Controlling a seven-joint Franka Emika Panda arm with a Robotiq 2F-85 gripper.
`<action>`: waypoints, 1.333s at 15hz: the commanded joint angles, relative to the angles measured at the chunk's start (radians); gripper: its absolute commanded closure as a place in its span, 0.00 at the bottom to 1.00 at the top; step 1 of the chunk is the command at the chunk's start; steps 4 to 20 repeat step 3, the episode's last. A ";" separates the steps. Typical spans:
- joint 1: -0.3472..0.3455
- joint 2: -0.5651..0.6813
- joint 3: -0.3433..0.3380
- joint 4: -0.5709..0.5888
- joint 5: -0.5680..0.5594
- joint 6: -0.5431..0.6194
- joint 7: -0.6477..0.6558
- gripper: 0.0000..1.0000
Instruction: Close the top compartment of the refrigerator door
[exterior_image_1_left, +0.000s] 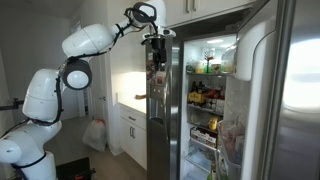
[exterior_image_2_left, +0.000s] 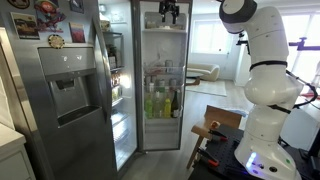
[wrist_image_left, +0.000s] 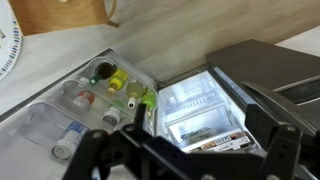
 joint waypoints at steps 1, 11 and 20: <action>0.000 0.000 0.000 0.000 0.000 0.000 0.000 0.00; 0.000 0.000 0.000 0.000 0.000 0.000 0.000 0.00; 0.000 0.000 0.000 0.000 0.000 0.000 0.000 0.00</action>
